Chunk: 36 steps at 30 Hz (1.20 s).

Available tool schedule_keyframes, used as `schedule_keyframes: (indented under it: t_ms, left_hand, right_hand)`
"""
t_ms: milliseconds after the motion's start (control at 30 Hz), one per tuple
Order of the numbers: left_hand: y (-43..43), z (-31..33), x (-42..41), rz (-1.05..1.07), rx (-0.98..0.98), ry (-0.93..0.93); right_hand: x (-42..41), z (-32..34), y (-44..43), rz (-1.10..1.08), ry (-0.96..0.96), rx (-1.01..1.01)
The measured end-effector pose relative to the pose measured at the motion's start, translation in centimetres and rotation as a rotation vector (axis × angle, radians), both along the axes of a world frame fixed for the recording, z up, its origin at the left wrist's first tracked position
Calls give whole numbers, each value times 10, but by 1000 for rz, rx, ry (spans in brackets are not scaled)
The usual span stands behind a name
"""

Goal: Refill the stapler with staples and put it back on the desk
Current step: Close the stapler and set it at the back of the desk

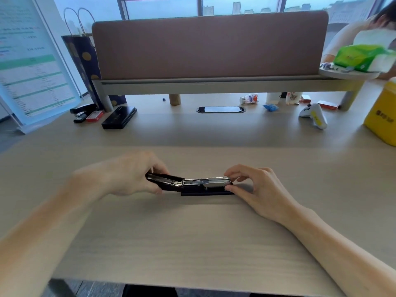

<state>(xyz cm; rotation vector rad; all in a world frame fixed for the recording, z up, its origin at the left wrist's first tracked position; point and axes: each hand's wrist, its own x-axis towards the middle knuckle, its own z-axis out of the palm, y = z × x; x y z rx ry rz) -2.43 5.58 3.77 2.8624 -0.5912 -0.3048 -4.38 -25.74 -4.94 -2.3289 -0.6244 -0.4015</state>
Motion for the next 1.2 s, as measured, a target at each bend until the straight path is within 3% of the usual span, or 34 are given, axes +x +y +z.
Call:
schedule_keyframes:
  t_ms: [100, 167, 400, 667, 800, 900, 1200]
  left_hand:
    - [-21, 28, 2, -21, 165, -46]
    - [-34, 39, 3, -19, 175, -111]
    - [-74, 38, 2, -88, -132, -146]
    - [-95, -17, 6, -164, -241, -96]
    - [-102, -25, 10, 47, -382, 30]
    - [-117, -34, 12, 182, -332, 52]
    - [-126, -51, 7, 155, -248, -102]
  right_hand:
    - [0, 1, 0, 0, 5, -5]
    - [-1, 0, -1, 0, 11, -3]
    - [-1, 1, 0, -10, 80, 56]
    - [-1, 0, 0, -12, 112, 65]
    - [0, -1, 1, -9, 108, 77]
    - [0, -1, 0, -9, 104, 74]
    - [-2, 1, 1, -3, 110, 67]
